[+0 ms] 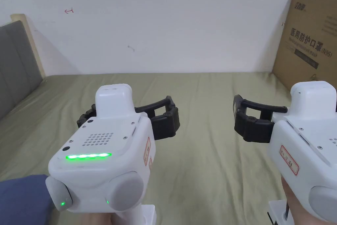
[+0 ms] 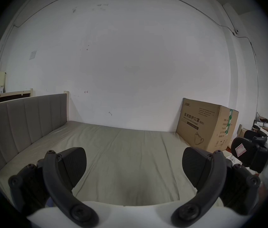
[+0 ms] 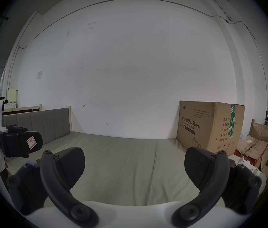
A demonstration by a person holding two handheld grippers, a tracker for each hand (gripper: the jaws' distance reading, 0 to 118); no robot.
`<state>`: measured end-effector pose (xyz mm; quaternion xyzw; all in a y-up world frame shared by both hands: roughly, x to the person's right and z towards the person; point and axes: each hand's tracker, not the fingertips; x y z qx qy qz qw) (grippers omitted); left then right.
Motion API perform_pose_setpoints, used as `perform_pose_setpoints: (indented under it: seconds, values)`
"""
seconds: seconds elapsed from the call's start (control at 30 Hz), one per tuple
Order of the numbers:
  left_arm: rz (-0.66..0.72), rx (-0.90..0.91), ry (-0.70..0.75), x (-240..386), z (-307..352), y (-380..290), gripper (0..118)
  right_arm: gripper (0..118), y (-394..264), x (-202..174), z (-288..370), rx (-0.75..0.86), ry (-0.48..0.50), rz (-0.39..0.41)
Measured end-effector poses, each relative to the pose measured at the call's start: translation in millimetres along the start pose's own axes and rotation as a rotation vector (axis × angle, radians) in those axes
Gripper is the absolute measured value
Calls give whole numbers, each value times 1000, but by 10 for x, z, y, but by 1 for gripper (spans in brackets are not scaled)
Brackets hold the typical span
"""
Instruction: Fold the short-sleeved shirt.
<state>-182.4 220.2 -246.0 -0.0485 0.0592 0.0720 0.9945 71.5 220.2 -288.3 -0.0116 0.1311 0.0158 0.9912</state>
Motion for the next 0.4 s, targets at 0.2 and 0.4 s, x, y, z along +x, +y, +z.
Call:
perform_pose_setpoints:
  seconds: [0.2, 0.4]
  values:
    - [-72, 5, 90, 94, -22, -13, 117, 118, 0, -2, 2, -7, 1, -3]
    - [-49, -8, -38, 109, 35, -22, 116, 118, 4, -3, 7, -6, 1, -6]
